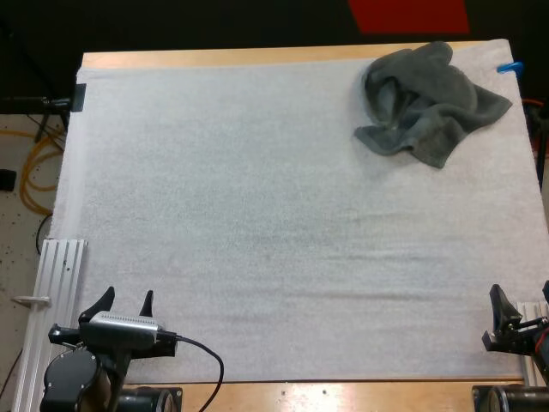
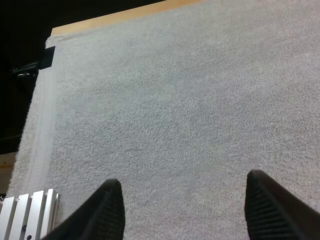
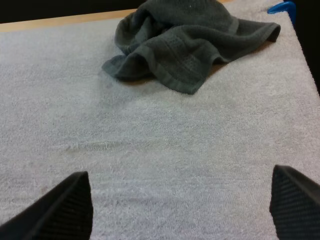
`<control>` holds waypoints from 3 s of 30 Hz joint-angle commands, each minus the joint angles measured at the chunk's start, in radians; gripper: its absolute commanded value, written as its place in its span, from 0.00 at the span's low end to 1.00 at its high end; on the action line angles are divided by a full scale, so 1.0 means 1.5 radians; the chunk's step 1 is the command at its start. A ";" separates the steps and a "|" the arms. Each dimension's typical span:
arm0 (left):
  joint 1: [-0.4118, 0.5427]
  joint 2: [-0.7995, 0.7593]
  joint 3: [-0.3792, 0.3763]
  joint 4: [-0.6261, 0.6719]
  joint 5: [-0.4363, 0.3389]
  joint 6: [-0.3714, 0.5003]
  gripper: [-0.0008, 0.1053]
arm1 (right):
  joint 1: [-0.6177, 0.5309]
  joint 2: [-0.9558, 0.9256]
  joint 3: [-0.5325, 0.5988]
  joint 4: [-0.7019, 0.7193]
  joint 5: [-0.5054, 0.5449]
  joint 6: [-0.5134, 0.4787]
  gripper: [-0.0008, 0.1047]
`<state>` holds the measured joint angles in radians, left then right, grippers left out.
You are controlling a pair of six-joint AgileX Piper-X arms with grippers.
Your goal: Pick towel from pile fold and stack
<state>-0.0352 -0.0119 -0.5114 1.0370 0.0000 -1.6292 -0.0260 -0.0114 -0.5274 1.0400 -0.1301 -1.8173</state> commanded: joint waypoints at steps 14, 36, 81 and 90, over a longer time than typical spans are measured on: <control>0.000 -0.070 -0.027 -0.023 0.025 0.077 0.49 | -0.003 -0.007 -0.025 -0.003 0.014 -0.018 0.68; -0.122 0.311 -0.255 -0.053 0.209 0.102 0.49 | -0.003 0.337 -0.238 -0.023 -0.182 -0.120 0.68; -0.159 0.471 -0.288 -0.136 0.297 0.055 0.49 | 0.121 1.299 -0.576 -0.355 0.034 0.258 0.66; -0.159 0.471 -0.288 -0.136 0.297 0.055 0.49 | 0.120 1.324 -0.577 -0.362 -0.032 0.297 0.01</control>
<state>-0.2678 0.6988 -0.9347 0.8486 0.4387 -1.5406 0.1548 1.9807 -1.3799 0.5034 -0.1489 -1.3694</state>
